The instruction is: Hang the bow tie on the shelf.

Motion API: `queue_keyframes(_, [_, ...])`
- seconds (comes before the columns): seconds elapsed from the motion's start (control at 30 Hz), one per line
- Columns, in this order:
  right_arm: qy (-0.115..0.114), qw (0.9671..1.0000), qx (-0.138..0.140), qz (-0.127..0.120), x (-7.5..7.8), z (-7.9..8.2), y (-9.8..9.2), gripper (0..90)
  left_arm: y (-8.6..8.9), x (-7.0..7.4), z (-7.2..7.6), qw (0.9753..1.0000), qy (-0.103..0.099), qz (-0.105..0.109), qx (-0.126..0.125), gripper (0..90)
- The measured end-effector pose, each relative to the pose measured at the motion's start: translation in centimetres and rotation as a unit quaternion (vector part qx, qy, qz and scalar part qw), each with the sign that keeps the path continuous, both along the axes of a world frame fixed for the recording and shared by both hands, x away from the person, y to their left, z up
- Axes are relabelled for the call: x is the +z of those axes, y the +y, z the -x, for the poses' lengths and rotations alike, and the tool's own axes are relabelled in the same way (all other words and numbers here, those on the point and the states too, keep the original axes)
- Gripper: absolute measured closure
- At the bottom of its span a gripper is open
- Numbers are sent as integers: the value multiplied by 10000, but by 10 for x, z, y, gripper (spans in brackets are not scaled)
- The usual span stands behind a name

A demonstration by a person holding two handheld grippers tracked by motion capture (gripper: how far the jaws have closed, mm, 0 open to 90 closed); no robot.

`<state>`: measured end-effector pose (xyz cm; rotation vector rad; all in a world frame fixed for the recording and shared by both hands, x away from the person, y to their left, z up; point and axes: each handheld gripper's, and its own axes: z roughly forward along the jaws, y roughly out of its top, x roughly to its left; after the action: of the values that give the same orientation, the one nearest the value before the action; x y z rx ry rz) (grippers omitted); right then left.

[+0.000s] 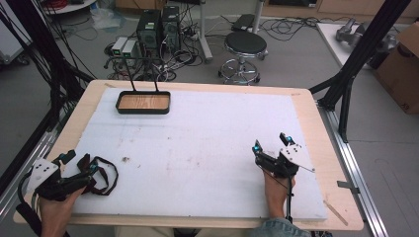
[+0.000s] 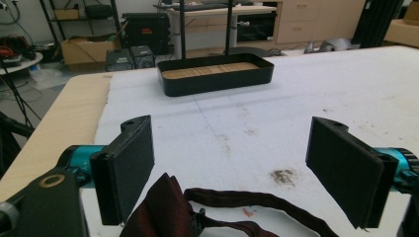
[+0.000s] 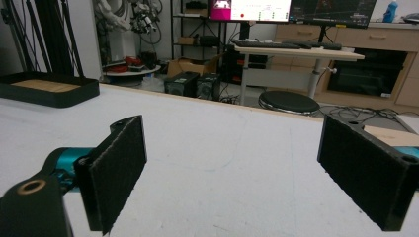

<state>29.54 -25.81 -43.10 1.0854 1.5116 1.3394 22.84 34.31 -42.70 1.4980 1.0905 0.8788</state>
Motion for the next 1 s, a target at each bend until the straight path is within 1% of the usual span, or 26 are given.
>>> queue_keyframes(0.1, [28,10000,-7,-42,0,0,0,106,1,0,0,10000,41,3,7,185])
queue_keyframes(0.2, [-15,10000,-27,-23,0,0,0,107,1,0,2,10000,68,-18,-36,196])
queue_keyframes(0.27, [-20,10000,-30,-26,0,0,0,107,1,0,4,9999,76,-95,-30,202])
queue_keyframes(0.37, [-37,10000,-44,-10,0,-1,-1,107,3,0,6,9999,98,-44,49,216])
queue_keyframes(0.43, [-59,10000,-51,6,0,-1,-1,107,6,0,8,9997,175,8,145,225])
queue_keyframes(0.57, [-50,10000,-53,9,0,-1,0,107,9,0,8,9995,237,89,179,230])
queue_keyframes(0.77, [-40,10000,-41,28,0,-1,0,106,9,-1,7,9994,290,62,185,248])
queue_keyframes(0.83, [-41,10000,-42,41,0,-1,0,107,9,-2,6,9992,348,23,189,259])
queue_keyframes(0.93, [-42,10000,-39,43,0,-1,0,107,9,-2,6,9990,379,-59,218,273])
queue_keyframes(1.0, [-24,10000,-30,23,0,-1,1,107,10,-3,6,9987,410,-80,276,288])
